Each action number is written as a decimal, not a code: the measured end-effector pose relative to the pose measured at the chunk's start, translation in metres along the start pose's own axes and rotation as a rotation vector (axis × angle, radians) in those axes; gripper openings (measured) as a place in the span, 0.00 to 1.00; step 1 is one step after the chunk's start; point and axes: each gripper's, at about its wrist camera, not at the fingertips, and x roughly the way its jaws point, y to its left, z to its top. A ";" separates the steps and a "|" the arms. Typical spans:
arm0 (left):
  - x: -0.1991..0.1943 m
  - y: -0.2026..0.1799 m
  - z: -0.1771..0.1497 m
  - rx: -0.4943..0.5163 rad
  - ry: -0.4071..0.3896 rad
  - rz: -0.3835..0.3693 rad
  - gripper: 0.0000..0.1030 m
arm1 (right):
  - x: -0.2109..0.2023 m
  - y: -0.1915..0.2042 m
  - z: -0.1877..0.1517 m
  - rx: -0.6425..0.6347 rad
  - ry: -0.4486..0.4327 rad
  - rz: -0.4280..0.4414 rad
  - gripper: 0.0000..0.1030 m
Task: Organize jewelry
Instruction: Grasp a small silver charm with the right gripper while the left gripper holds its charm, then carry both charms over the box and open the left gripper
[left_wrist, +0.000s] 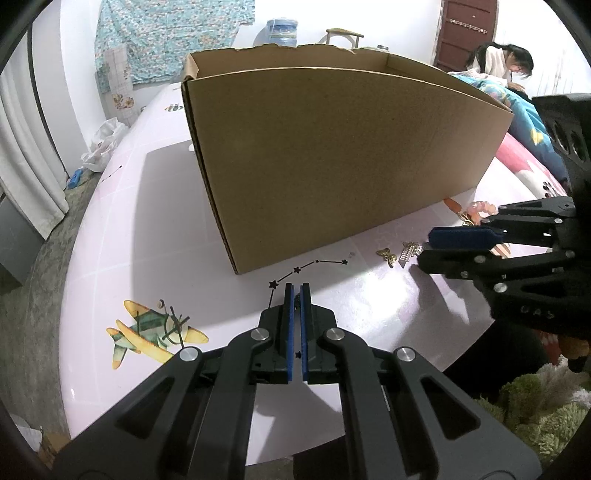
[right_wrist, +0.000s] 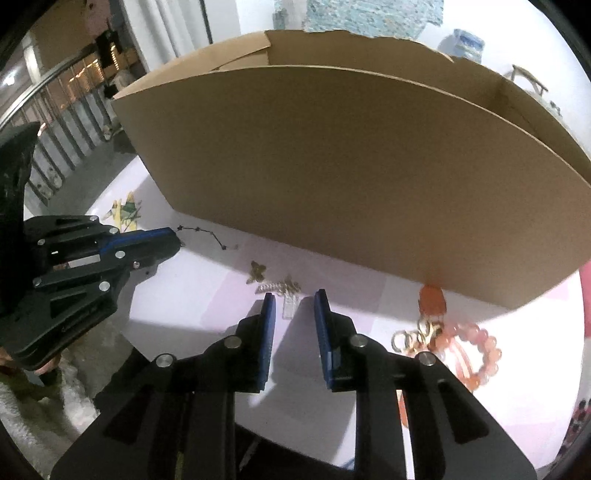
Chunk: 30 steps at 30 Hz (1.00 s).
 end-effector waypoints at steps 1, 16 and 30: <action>0.000 0.000 0.000 0.000 0.000 0.000 0.02 | 0.001 0.001 0.001 -0.011 0.000 -0.007 0.20; 0.001 0.000 0.000 -0.001 -0.002 0.000 0.02 | -0.012 -0.016 -0.003 0.100 -0.005 0.051 0.05; -0.010 0.004 0.004 0.001 -0.038 -0.015 0.02 | -0.056 -0.049 -0.003 0.270 -0.144 0.149 0.05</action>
